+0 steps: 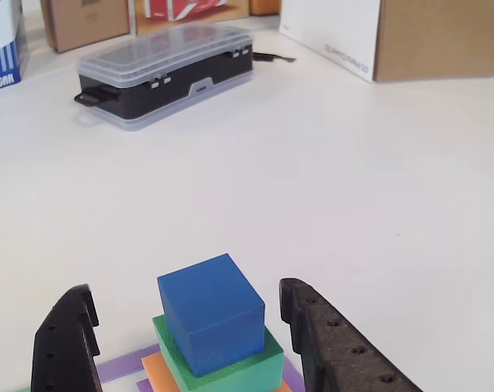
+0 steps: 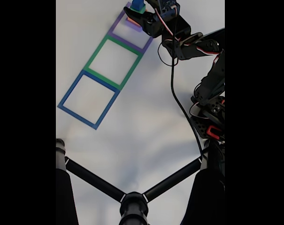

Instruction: Tower of hanoi

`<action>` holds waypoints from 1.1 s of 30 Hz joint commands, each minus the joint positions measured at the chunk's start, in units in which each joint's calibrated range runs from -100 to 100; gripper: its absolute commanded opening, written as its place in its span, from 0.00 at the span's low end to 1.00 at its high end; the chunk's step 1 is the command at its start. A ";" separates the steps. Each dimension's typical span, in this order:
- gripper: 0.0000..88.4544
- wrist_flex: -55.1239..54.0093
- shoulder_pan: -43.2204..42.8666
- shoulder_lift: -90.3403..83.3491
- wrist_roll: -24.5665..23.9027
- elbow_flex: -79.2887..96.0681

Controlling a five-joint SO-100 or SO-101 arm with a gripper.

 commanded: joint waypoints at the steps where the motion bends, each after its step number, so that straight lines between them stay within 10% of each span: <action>1: 0.26 -1.49 -0.26 -0.34 0.00 -2.04; 33: 0.11 -1.49 -2.32 0.22 0.00 -2.31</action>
